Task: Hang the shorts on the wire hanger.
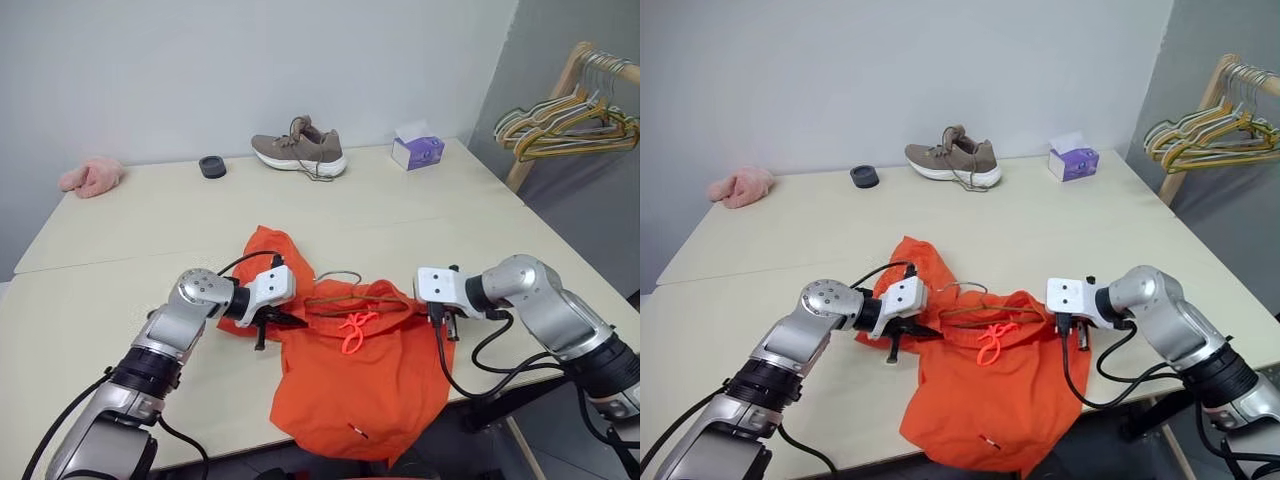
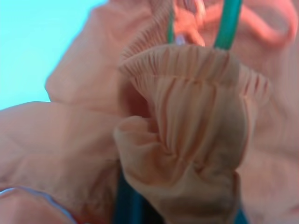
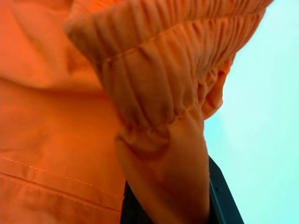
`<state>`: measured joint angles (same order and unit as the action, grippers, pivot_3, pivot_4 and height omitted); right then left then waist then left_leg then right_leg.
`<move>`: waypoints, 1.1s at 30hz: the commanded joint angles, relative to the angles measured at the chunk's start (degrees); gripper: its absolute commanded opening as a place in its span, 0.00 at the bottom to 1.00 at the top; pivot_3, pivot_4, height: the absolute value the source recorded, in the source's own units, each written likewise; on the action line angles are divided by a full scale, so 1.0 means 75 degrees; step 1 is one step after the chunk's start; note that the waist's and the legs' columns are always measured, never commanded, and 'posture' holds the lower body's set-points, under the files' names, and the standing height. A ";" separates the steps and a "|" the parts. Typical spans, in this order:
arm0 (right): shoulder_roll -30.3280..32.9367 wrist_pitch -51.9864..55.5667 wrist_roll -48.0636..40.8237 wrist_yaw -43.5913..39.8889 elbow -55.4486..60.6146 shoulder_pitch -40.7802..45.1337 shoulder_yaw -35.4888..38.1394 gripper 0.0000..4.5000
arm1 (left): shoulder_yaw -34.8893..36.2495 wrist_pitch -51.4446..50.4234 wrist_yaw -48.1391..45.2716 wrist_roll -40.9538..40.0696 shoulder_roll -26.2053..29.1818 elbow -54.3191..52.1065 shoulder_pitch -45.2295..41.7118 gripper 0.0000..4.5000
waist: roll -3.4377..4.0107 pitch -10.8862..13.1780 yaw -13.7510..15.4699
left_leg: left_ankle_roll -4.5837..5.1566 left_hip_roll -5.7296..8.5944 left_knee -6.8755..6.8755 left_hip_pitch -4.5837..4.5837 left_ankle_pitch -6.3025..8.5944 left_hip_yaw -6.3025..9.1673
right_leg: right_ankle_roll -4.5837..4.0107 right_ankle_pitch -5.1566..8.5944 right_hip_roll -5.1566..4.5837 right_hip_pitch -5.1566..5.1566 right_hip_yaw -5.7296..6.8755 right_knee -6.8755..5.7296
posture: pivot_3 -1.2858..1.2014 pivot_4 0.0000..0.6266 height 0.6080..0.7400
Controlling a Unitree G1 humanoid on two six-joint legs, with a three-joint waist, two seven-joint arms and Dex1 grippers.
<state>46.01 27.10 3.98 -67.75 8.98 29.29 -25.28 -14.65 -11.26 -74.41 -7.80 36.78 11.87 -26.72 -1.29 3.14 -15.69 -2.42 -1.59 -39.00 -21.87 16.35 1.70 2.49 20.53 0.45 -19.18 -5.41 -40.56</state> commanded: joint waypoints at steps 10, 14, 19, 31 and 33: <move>0.0181 0.1239 -0.1019 -0.0159 0.0664 -0.0251 0.0955 0.00 | 0.1041 0.0287 0.0278 -0.0413 0.0172 0.0534 -0.0404 0.85 | 0.0000 0.0000 -0.0011 | 0.0000 0.0000 -0.0002 0.0002 -0.0001 0.0002 | 0.0000 0.0000 0.0000 0.0000 0.0002 -0.0007 | 0.41 0.00 1.00; 0.0315 0.1683 -0.1330 -0.0063 0.0763 -0.0517 0.1225 0.00 | 0.1452 0.0242 0.0519 -0.0570 0.0172 0.0758 -0.0510 0.85 | -0.0001 0.0000 0.0009 | 0.0000 0.0000 -0.0002 0.0000 0.0000 0.0003 | 0.0000 0.0000 -0.0002 0.0000 0.0003 -0.0004 | 0.42 0.00 1.00; 0.0493 0.2320 -0.1795 0.0204 0.0846 -0.1105 0.1859 0.00 | 0.1720 0.0282 0.0761 -0.0585 0.0227 0.1001 -0.0541 0.85 | -0.0001 -0.0001 0.0049 | 0.0000 0.0001 -0.0002 -0.0001 0.0000 0.0003 | 0.0000 0.0000 -0.0004 0.0000 0.0004 -0.0005 | 0.42 0.00 1.00; 0.0455 0.4088 -0.3039 0.1522 0.1080 -0.2580 0.4369 0.00 | 0.1537 -0.0648 0.0764 -0.1254 -0.0335 -0.0175 -0.0354 0.85 | -0.0002 -0.0001 0.0164 | 0.0000 0.0004 -0.0002 -0.0003 0.0000 -0.0007 | 0.0001 0.0001 -0.0004 0.0001 -0.0005 -0.0002 | 0.40 0.00 1.00; 0.0344 0.4495 -0.3325 0.1784 0.1118 -0.2815 0.5066 0.00 | 0.1420 -0.1195 0.0666 -0.1643 -0.0552 -0.0769 -0.0326 0.85 | -0.0002 -0.0001 0.0170 | 0.0000 0.0003 -0.0002 -0.0004 0.0000 -0.0006 | 0.0001 0.0001 -0.0002 0.0001 -0.0004 -0.0001 | 0.40 0.00 1.00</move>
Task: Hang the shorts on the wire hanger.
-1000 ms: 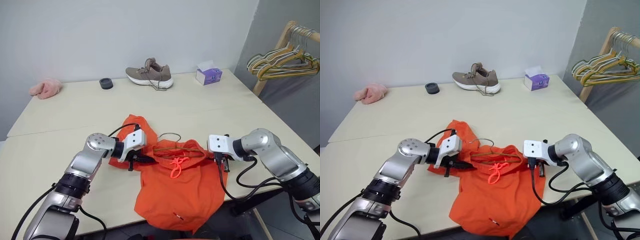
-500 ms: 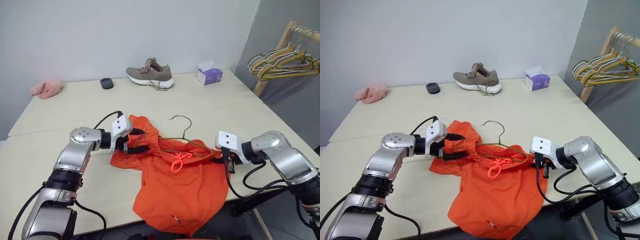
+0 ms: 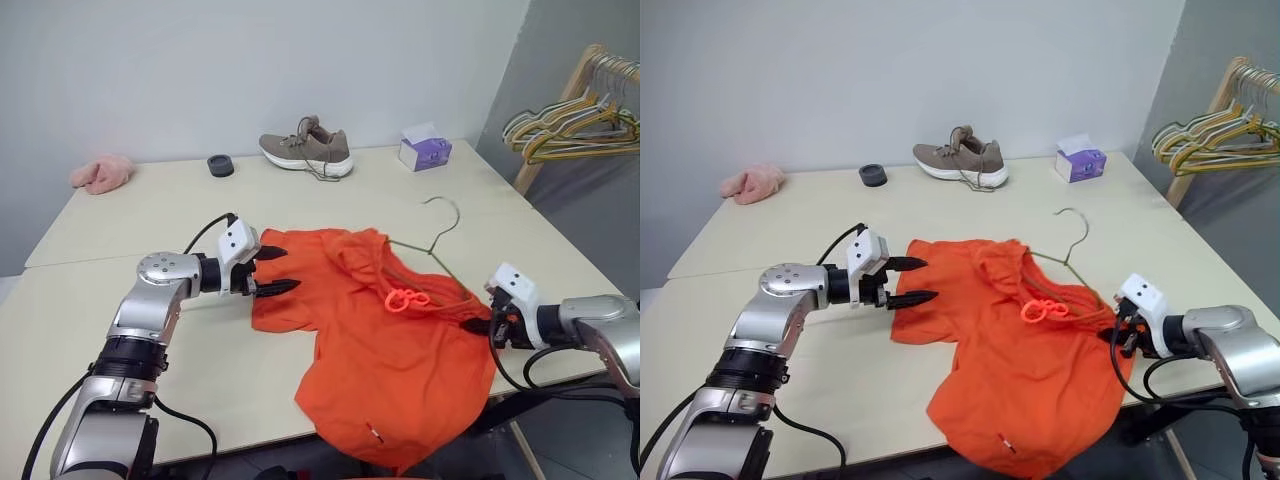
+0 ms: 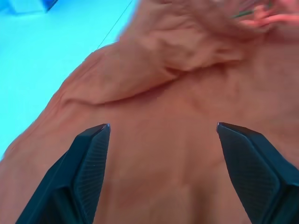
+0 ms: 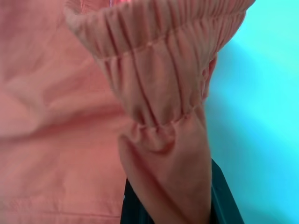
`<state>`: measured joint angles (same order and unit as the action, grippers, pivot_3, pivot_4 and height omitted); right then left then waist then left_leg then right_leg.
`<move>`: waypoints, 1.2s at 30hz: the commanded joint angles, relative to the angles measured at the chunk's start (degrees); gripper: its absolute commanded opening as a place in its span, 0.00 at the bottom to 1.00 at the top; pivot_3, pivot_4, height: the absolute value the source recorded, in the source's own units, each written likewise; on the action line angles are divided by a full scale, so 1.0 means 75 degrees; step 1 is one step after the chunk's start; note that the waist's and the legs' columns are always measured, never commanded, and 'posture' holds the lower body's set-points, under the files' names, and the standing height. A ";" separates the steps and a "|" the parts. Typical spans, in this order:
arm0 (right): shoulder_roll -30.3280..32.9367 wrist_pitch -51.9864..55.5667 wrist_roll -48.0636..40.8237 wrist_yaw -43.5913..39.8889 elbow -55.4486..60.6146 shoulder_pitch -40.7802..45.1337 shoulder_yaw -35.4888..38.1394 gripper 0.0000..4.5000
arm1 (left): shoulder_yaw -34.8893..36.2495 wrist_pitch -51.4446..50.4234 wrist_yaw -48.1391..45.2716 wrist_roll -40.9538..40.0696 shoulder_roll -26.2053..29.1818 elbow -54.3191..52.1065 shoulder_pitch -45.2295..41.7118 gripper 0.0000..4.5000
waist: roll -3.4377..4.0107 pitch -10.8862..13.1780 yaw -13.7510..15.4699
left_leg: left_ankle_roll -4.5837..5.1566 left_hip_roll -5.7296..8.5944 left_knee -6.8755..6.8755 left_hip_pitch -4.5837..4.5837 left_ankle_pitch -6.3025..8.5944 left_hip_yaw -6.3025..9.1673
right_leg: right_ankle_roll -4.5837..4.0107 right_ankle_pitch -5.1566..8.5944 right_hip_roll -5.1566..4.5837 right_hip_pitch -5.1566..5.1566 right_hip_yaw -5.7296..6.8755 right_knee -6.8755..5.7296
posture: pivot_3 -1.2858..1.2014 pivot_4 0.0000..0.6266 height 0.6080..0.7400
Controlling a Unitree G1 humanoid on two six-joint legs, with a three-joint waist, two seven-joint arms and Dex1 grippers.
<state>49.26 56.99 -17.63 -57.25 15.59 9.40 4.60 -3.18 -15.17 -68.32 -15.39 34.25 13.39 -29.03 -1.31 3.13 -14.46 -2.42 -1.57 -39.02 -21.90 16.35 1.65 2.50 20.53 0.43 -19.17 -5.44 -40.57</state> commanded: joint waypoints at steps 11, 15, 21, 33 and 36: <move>-0.0013 0.1467 -0.0591 0.1807 -0.0267 -0.0983 0.3270 0.00 | -0.0712 -0.1719 0.0054 -0.1190 -0.1144 -0.1899 -0.0608 0.97 | 0.0002 0.0000 -0.0150 | 0.0001 0.0007 0.0000 0.0001 0.0000 -0.0029 | 0.0004 0.0002 0.0038 0.0006 -0.0027 0.0012 | 0.37 0.03 1.00; -0.0020 0.1475 -0.0386 0.2492 -0.0656 -0.0848 0.3821 0.00 | -0.0948 -0.0989 0.0497 -0.0675 -0.1545 -0.1815 -0.0787 1.00 | 0.0011 -0.0003 -0.0253 | 0.0002 0.0006 0.0004 0.0001 0.0001 -0.0036 | 0.0005 0.0003 0.0041 0.0010 -0.0035 0.0030 | 0.37 0.04 1.00; 0.0098 0.1001 0.0020 0.3669 -0.1524 -0.0238 0.4558 0.00 | -0.1093 -0.0530 0.0970 -0.0387 -0.2063 -0.1701 -0.1076 1.00 | 0.0028 0.0001 -0.0422 | 0.0007 0.0008 0.0010 -0.0005 0.0004 -0.0044 | 0.0011 -0.0003 0.0041 0.0019 -0.0046 0.0071 | 0.37 0.05 1.00; 0.0357 0.0512 0.0673 0.5878 -0.2692 0.1842 0.4836 0.00 | -0.1380 -0.0206 0.1300 -0.0211 -0.2861 -0.1535 -0.1616 1.00 | 0.0119 0.0016 -0.0608 | 0.0011 0.0011 0.0023 -0.0002 0.0006 -0.0053 | 0.0015 -0.0005 0.0047 0.0024 -0.0063 0.0085 | 0.36 0.06 1.00; 0.0002 0.0609 0.0884 0.6787 -0.2660 0.2420 0.4978 0.00 | -0.1601 -0.0191 0.1301 -0.0157 -0.3123 -0.1605 -0.1716 1.00 | 0.0130 0.0022 -0.0626 | 0.0012 0.0015 0.0023 -0.0002 0.0006 -0.0065 | 0.0015 -0.0004 0.0044 0.0025 -0.0076 0.0089 | 0.36 0.06 1.00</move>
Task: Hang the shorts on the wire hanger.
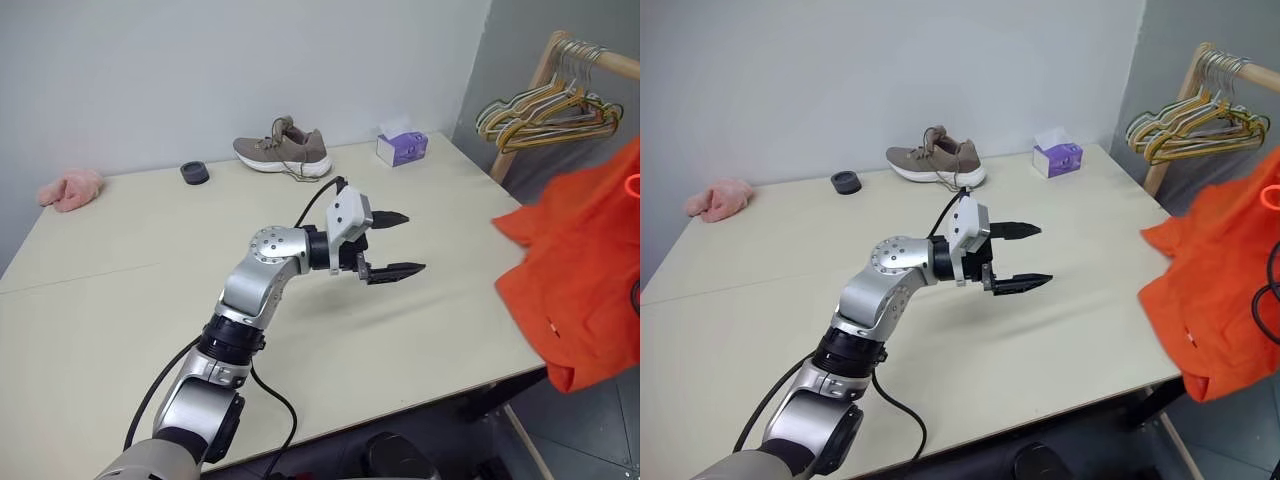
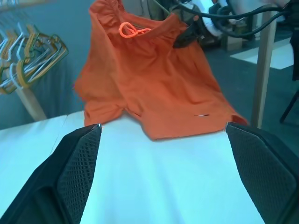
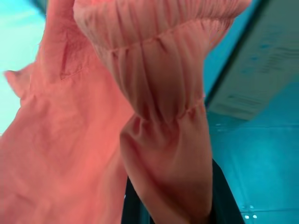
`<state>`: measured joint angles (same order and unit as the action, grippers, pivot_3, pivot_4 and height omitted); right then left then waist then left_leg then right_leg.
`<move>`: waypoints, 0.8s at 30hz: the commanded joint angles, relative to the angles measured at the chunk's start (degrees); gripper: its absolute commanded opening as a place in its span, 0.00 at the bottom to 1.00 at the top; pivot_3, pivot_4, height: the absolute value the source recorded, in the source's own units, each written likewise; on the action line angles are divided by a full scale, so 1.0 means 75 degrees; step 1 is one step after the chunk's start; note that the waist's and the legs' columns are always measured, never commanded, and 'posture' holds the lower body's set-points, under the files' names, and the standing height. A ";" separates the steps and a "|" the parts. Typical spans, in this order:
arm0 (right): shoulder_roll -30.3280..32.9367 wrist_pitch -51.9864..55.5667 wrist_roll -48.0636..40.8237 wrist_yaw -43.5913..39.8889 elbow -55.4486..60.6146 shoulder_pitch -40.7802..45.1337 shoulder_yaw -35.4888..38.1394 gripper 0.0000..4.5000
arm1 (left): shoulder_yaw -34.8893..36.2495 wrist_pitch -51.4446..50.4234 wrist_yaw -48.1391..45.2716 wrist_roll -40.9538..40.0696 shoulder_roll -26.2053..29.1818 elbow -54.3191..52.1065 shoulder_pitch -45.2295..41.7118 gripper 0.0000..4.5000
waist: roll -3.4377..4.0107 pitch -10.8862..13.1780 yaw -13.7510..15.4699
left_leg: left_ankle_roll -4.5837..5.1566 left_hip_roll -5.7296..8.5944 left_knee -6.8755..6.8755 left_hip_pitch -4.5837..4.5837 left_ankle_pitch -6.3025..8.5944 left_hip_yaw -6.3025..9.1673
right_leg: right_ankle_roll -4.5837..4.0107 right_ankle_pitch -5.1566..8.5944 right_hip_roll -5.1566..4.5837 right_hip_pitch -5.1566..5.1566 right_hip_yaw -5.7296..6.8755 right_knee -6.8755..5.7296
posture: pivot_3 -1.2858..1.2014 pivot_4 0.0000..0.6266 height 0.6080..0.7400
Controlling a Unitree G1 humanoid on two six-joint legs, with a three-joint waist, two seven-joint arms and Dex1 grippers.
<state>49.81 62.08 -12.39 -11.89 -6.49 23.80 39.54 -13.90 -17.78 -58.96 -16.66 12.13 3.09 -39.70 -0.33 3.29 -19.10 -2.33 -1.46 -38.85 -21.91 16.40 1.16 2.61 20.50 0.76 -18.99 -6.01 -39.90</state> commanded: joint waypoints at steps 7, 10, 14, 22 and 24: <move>0.0000 0.0178 0.0224 0.1436 -0.0801 0.1395 0.0448 0.00 | -0.0319 0.0186 0.0079 0.0006 -0.0414 -0.0207 -0.0467 1.00 | 0.0055 0.0025 -0.0005 | 0.0001 0.0002 0.0004 0.0007 0.0000 -0.0012 | 0.0000 0.0000 0.0001 0.0002 -0.0015 0.0001 | 0.36 0.07 1.00; 0.0021 0.0339 0.0203 0.1593 -0.1286 0.1814 0.0451 0.00 | -0.0314 0.0254 0.0027 0.0007 -0.0444 -0.0099 -0.0550 1.00 | 0.0056 0.0032 -0.0017 | 0.0001 0.0001 0.0008 0.0007 0.0000 -0.0023 | 0.0000 0.0000 0.0003 0.0008 -0.0026 0.0001 | 0.37 0.07 1.00; 0.0063 0.0602 0.0167 0.1682 -0.1778 0.2251 0.0457 0.00 | -0.0297 0.0280 -0.0043 -0.0021 -0.0451 -0.0061 -0.0613 1.00 | 0.0065 0.0040 -0.0027 | 0.0005 0.0004 0.0008 0.0027 0.0003 -0.0057 | 0.0014 0.0008 0.0004 0.0021 -0.0065 0.0003 | 0.37 0.07 1.00; 0.0164 0.0898 0.0181 0.1866 -0.2643 0.2658 0.0596 0.00 | -0.0209 0.0064 -0.0197 -0.0334 -0.0534 -0.0186 -0.0707 1.00 | 0.0068 0.0043 -0.0010 | 0.0010 0.0003 0.0011 0.0028 0.0005 -0.0066 | 0.0028 0.0015 0.0005 0.0022 -0.0075 0.0018 | 0.37 0.07 1.00; 0.0151 0.0925 0.0168 0.1887 -0.2674 0.2674 0.0631 0.00 | -0.0230 -0.0127 -0.0294 -0.0528 -0.0547 -0.0311 -0.0690 1.00 | 0.0069 0.0043 -0.0010 | 0.0012 0.0002 0.0015 0.0026 0.0007 -0.0066 | 0.0029 0.0015 0.0005 0.0023 -0.0074 0.0030 | 0.37 0.07 1.00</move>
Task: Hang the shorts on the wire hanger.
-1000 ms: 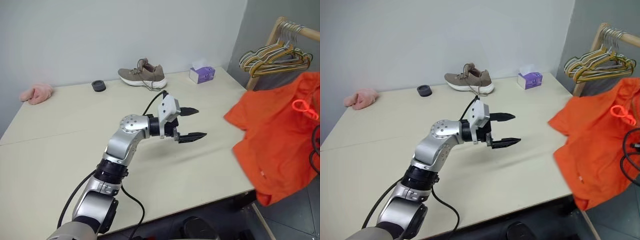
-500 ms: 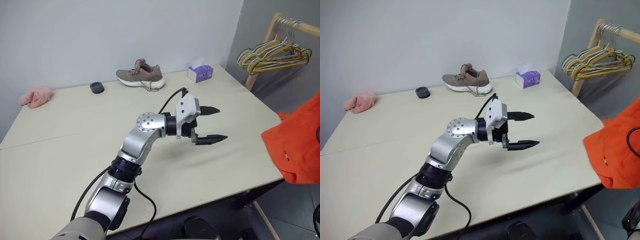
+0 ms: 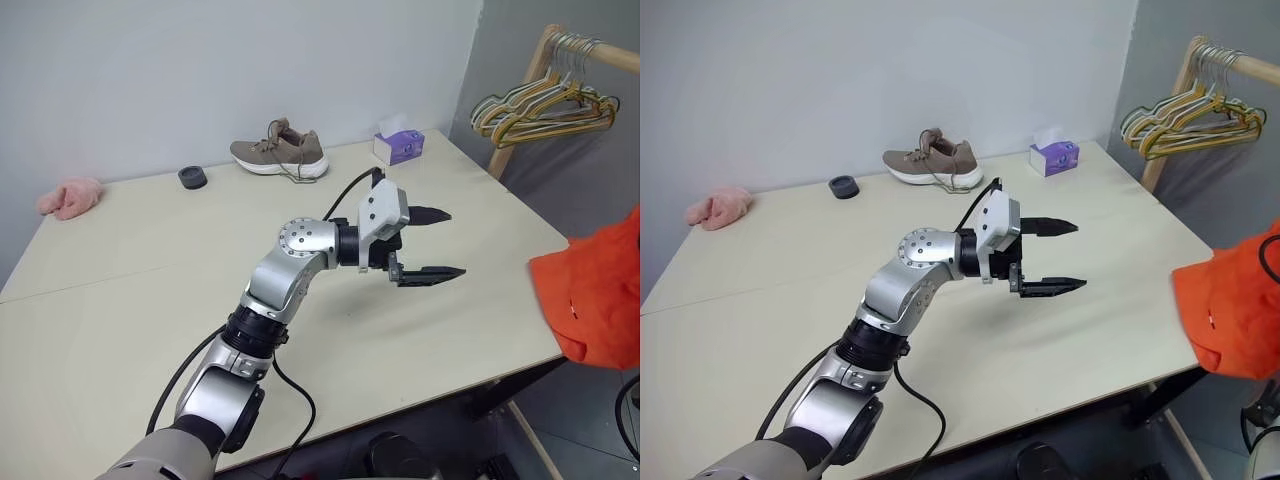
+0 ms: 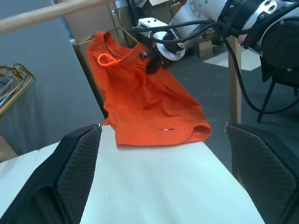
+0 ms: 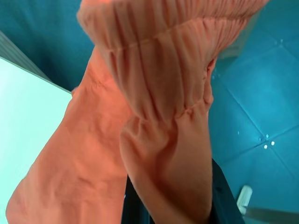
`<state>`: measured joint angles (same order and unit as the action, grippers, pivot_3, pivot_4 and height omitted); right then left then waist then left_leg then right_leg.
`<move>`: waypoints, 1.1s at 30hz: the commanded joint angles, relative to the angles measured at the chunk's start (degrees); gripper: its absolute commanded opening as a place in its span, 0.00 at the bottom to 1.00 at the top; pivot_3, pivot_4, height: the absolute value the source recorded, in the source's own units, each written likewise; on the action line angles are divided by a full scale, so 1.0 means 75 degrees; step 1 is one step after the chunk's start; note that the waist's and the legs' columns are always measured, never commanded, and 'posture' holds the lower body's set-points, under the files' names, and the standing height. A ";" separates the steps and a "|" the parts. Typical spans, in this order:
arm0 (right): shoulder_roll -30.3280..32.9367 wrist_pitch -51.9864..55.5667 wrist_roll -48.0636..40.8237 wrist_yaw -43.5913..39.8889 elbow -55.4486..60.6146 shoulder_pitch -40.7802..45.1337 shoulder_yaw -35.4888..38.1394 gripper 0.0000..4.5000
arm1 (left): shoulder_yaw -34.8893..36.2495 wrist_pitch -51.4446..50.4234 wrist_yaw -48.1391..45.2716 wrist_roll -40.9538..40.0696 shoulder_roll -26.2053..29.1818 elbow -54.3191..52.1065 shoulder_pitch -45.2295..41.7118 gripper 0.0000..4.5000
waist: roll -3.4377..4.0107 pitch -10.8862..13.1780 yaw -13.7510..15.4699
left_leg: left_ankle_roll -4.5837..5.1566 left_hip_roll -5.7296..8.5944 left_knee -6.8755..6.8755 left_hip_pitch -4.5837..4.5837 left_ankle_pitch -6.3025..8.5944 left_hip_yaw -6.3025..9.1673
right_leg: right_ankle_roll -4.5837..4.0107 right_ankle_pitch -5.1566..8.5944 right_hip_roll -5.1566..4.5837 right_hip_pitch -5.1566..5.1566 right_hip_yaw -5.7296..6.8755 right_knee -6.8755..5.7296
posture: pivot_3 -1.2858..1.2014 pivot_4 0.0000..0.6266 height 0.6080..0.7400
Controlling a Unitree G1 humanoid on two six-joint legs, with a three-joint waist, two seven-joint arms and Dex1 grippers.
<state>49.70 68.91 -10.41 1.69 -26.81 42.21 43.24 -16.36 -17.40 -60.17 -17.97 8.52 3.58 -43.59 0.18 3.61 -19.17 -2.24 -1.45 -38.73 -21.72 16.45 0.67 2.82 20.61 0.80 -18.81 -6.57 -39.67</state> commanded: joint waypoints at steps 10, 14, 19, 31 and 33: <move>-0.0026 0.0132 -0.0339 0.0000 0.0614 0.0165 0.0478 0.12 | 0.0335 -0.1000 -0.0426 -0.1151 -0.0035 -0.0461 -0.0447 1.00 | 0.0010 -0.0003 0.0007 | 0.0027 -0.0003 0.0004 -0.0001 0.0016 -0.0002 | 0.0026 -0.0015 -0.0002 0.0036 0.0002 0.0085 | 0.37 0.07 1.00; -0.0192 0.0397 -0.0469 0.0131 0.1093 0.0214 0.0750 0.39 | 0.0336 -0.1079 -0.0393 -0.1249 -0.0008 -0.0464 -0.0458 1.00 | 0.0015 -0.0001 0.0009 | 0.0039 -0.0001 0.0003 0.0004 0.0024 -0.0007 | 0.0029 -0.0015 -0.0007 0.0049 0.0000 0.0098 | 0.37 0.07 1.00; -0.0615 0.0542 -0.0377 0.0775 0.2183 0.0615 0.1313 0.77 | 0.0318 -0.1076 -0.0401 -0.1267 0.0061 -0.0449 -0.0387 1.00 | 0.0032 -0.0008 0.0008 | 0.0039 -0.0001 0.0003 0.0006 0.0024 -0.0008 | 0.0030 -0.0015 -0.0007 0.0048 -0.0003 0.0096 | 0.37 0.06 1.00; -0.1168 -0.1118 0.0267 0.1222 0.4716 0.0050 -0.0058 0.99 | 0.0365 -0.0799 0.0008 -0.0834 0.0279 -0.0071 -0.0242 1.00 | 0.0083 -0.0033 0.0004 | 0.0039 -0.0001 0.0003 0.0006 0.0024 -0.0007 | 0.0033 -0.0014 -0.0008 0.0045 -0.0004 0.0094 | 0.37 0.03 1.00; -0.1134 -0.1940 0.0246 0.0697 0.4964 -0.0264 -0.0685 0.99 | 0.0481 -0.0727 0.0373 -0.0649 0.0311 0.0057 -0.0200 1.00 | 0.0080 -0.0032 -0.0001 | 0.0039 -0.0001 0.0003 0.0008 0.0024 -0.0009 | 0.0033 -0.0015 -0.0008 0.0044 -0.0007 0.0093 | 0.37 0.02 1.00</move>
<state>40.60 59.86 -8.16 9.84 6.94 40.40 41.86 -15.21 -24.20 -59.51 -23.90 10.47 3.83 -45.07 0.78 3.37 -19.18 -1.95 -1.46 -38.71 -21.64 16.63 0.62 3.08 20.50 0.75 -18.48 -6.61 -38.98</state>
